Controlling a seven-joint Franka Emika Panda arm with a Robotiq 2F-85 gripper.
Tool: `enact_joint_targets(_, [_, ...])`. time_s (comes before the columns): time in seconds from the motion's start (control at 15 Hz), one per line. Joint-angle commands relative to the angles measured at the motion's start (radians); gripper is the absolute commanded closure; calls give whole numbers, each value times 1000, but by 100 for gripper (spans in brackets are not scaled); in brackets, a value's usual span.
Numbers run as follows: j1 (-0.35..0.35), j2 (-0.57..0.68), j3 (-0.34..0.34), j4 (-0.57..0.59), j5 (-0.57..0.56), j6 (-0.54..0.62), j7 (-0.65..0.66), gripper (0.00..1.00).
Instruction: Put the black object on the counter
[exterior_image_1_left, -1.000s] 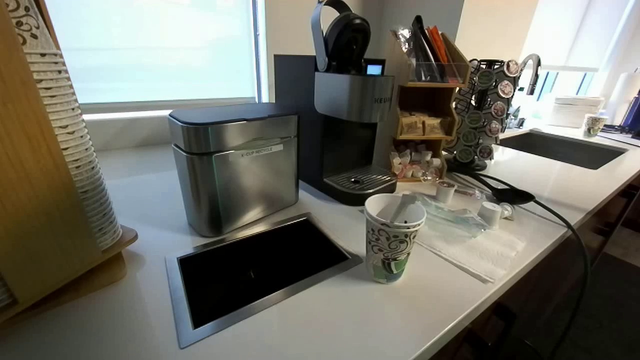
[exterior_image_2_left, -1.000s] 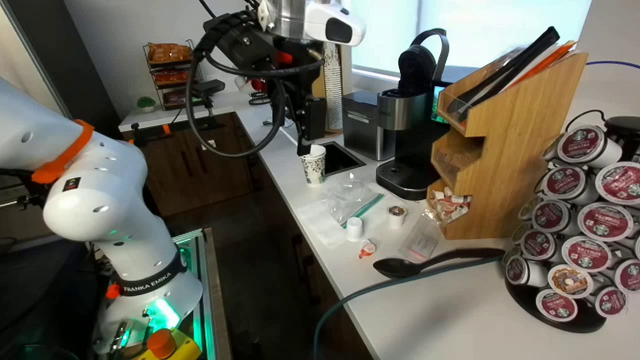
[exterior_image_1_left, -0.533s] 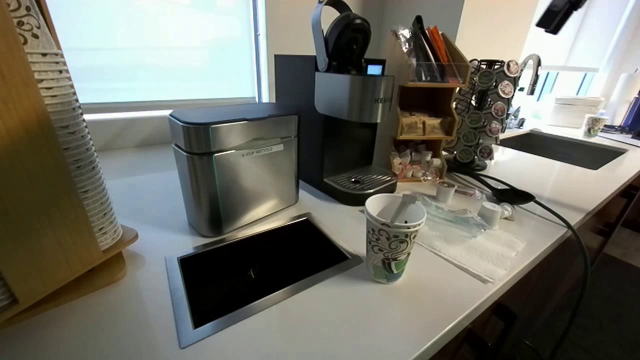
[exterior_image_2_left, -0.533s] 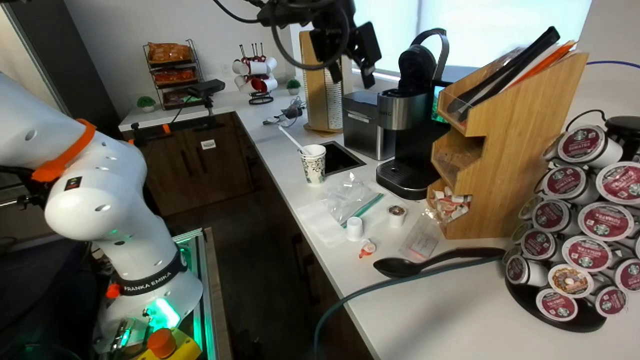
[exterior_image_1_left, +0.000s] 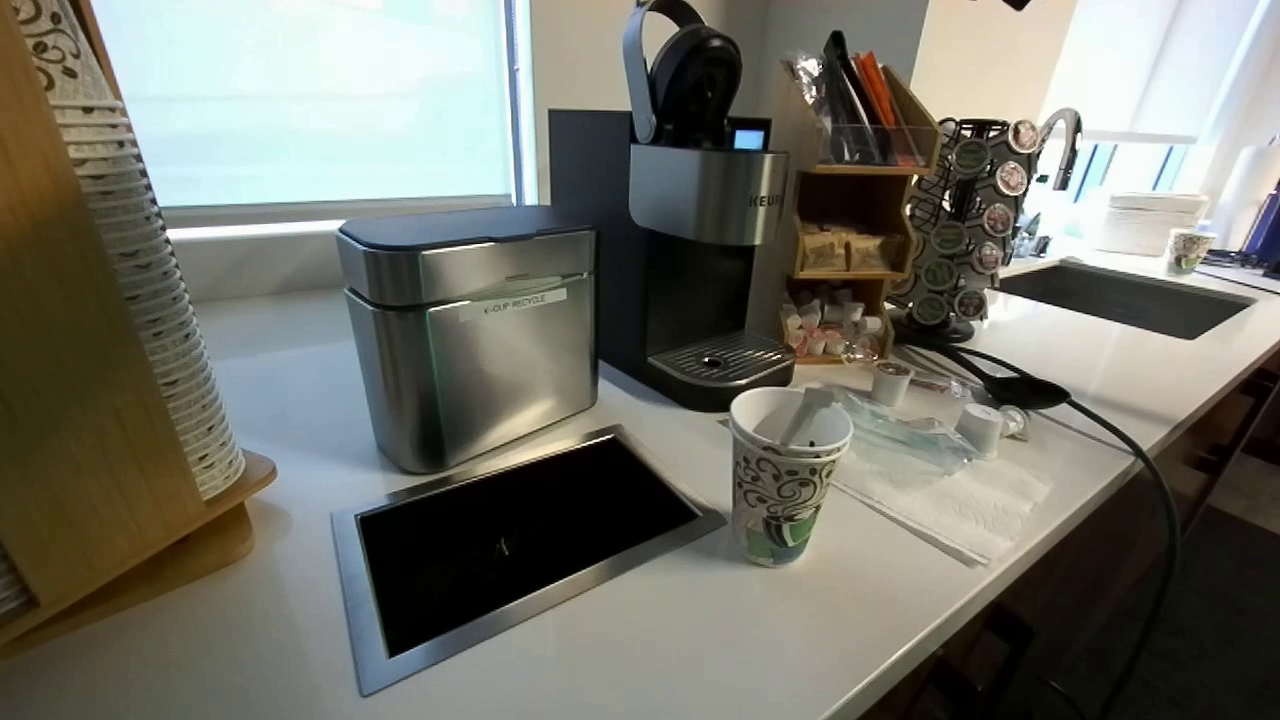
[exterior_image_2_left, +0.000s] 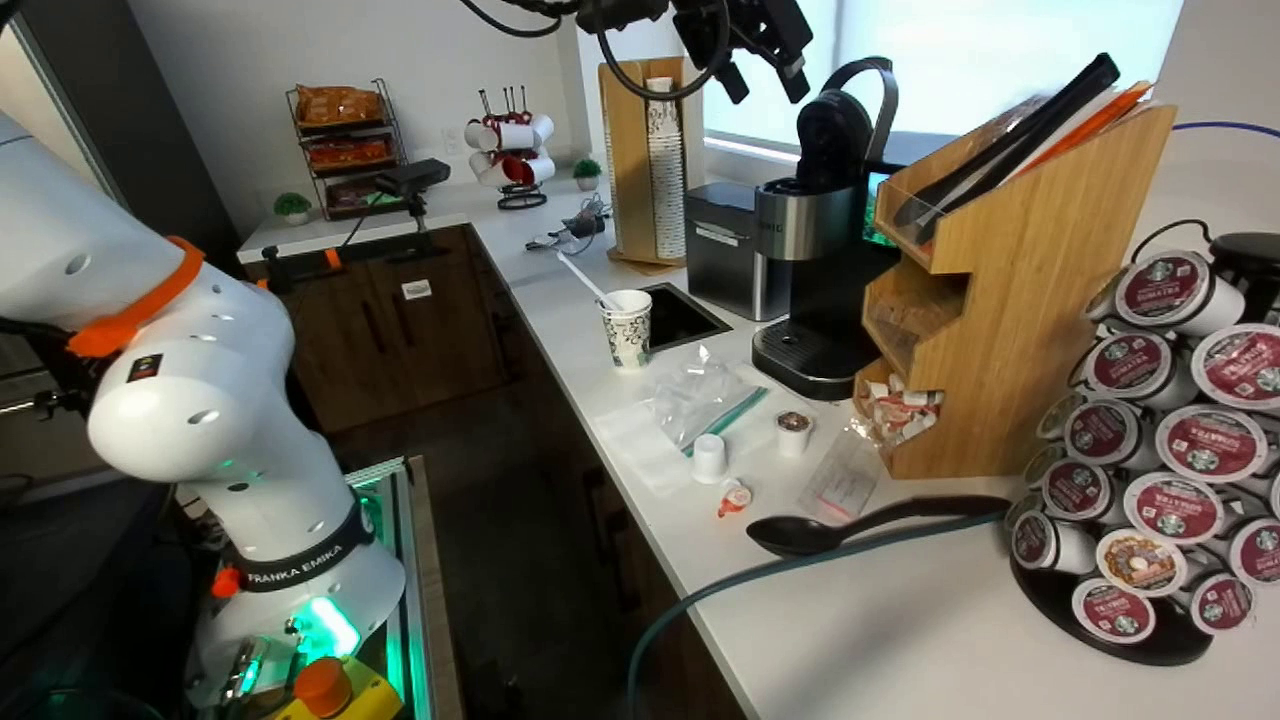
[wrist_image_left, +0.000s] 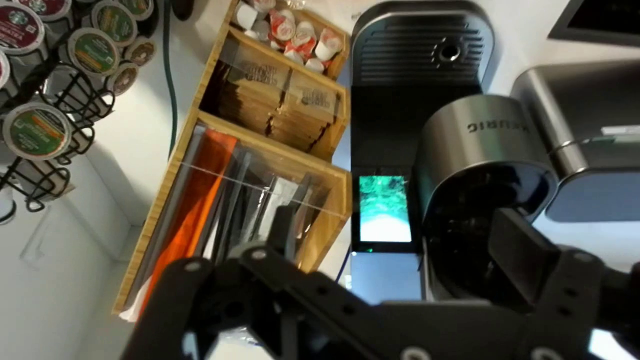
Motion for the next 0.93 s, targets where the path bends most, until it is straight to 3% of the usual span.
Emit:
enact_joint_targets(0.0, [-26, 111, -1, 50, 40, 140, 135, 0])
enact_joint_targets(0.27, [-52, 230, 7, 116, 63, 315, 286, 0])
enact_joint_targets(0.47, [-101, 308, 30, 153, -12, 478, 442, 0])
enact_joint_targets(0.53, [-69, 256, 12, 115, 33, 418, 336, 0])
enact_joint_targets(0.73, [-89, 303, 18, 142, 16, 469, 395, 0])
enact_joint_targets(0.87, [-153, 378, 42, 179, -180, 593, 629, 0])
